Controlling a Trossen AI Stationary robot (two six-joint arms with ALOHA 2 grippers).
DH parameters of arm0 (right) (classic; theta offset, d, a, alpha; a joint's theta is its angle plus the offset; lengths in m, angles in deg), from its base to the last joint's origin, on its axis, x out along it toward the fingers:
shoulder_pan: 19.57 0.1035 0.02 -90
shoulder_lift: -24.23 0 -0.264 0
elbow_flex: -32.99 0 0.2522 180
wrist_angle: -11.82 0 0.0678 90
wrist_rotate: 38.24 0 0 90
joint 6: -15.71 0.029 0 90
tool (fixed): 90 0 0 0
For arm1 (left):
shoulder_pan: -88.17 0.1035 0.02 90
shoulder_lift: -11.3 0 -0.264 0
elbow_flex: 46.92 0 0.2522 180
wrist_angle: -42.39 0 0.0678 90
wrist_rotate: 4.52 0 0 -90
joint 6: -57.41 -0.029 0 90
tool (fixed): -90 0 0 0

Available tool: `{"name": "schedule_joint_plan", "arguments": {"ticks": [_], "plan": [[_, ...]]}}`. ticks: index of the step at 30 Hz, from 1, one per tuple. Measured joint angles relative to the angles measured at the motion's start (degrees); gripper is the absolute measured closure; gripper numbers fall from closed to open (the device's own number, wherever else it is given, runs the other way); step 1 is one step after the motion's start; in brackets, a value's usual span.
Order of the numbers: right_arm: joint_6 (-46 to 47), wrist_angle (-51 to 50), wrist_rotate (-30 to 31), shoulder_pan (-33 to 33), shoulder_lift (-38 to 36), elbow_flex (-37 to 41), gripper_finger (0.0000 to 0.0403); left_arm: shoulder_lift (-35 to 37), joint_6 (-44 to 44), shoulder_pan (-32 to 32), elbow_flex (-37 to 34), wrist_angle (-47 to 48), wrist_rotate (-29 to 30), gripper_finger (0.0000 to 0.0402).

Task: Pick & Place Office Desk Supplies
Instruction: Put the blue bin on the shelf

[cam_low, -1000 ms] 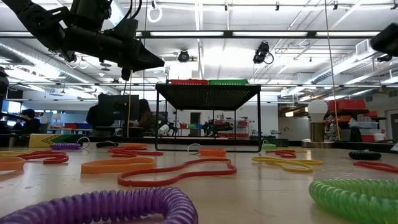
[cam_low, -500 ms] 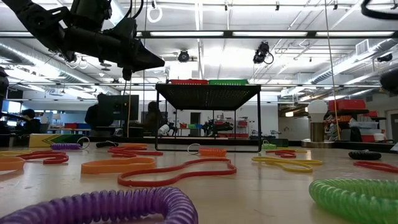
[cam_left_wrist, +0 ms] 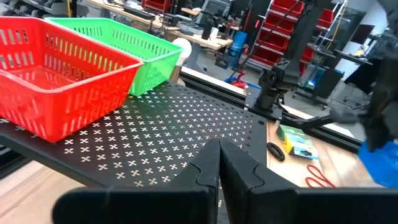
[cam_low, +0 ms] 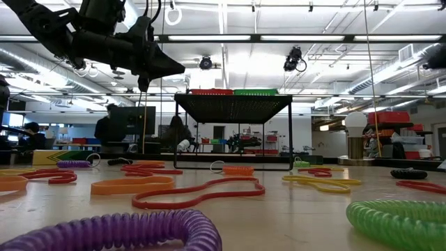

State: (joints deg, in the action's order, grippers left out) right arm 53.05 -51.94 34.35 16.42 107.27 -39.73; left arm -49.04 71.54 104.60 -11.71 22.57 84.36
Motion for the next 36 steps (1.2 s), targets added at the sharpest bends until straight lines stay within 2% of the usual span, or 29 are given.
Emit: {"name": "schedule_joint_plan", "arguments": {"ticks": [4, 7, 10, 13, 18, 24, 31, 36], "plan": [[17.52, 1.49, 8.08, -3.41, -3.56, -3.22, 0.0391, 0.0, 0.24, 0.0, 0.0, -0.02, 0.07, 0.0392], [36.09, 5.22, 17.83, -6.54, -3.67, -3.24, 0.0392, 0.0, 0.25, 0.0, 0.0, -0.04, 0.11, 0.0392], [53.07, 8.38, 25.7, -9.86, -1.11, -3.24, 0.0392, 0.0, 0.6, 0.0, 0.0, -0.04, 0.04, 0.0392], [60.47, 12.69, 28.08, -12.2, 3.49, -3.21, 0.0392, 0.0, 0.91, -0.01, 0.0, -0.07, 0.03, 0.0392], [64.76, 21.35, 27.69, -13.98, 10.68, -3.21, 0.0389, 0.0, 0.64, 0.0, 0.02, -0.07, 0.02, 0.0392], [69.77, 20.81, 27.98, -14.13, 14.11, -3.19, 0.0388, -0.02, -0.48, -0.02, 0.02, -0.31, 0.0, 0.0392], [69.65, 20.41, 27.97, -14.56, 14.53, -3.19, 0.0358, -0.02, 3.12, 0.04, 0.09, 2.87, -0.9, 0.0387], [64.44, 18.47, 26.14, -14.58, 14.1, -3.19, 0.0315, -0.04, 3.52, 0.0, 0.07, 4.57, -3.46, 0.039]]}}
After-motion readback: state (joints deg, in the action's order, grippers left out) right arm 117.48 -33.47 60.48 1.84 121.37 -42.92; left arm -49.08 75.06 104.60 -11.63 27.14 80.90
